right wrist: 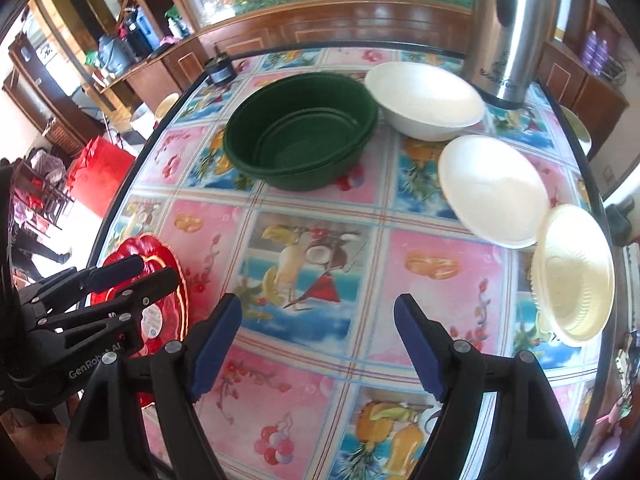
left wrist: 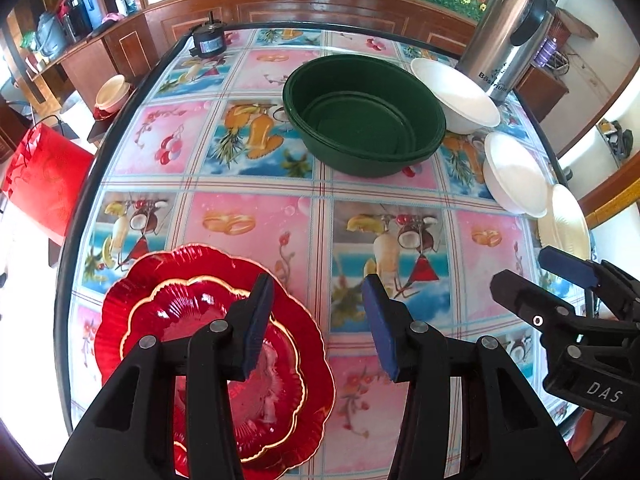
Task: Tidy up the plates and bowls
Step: 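Move the left tool back toward the green basin and white bowls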
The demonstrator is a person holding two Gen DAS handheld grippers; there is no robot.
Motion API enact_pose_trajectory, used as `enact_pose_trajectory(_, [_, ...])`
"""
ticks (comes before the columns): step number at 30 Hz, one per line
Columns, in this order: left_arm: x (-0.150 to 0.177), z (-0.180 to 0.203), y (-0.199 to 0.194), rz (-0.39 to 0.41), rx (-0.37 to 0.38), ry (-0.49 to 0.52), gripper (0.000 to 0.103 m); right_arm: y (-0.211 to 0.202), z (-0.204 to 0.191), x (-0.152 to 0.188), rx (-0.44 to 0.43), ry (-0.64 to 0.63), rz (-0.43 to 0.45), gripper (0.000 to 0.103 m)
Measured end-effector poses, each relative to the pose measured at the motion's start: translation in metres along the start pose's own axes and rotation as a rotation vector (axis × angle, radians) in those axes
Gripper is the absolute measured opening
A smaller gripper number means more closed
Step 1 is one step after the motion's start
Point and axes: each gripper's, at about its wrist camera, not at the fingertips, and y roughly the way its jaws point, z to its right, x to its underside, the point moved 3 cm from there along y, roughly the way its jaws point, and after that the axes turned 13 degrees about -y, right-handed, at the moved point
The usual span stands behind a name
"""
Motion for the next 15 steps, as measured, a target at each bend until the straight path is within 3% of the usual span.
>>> enact_pose_trajectory(15, [-0.024, 0.003, 0.013, 0.022, -0.045, -0.015, 0.046, 0.008, 0.016, -0.017, -0.010, 0.001, 0.009, 0.079])
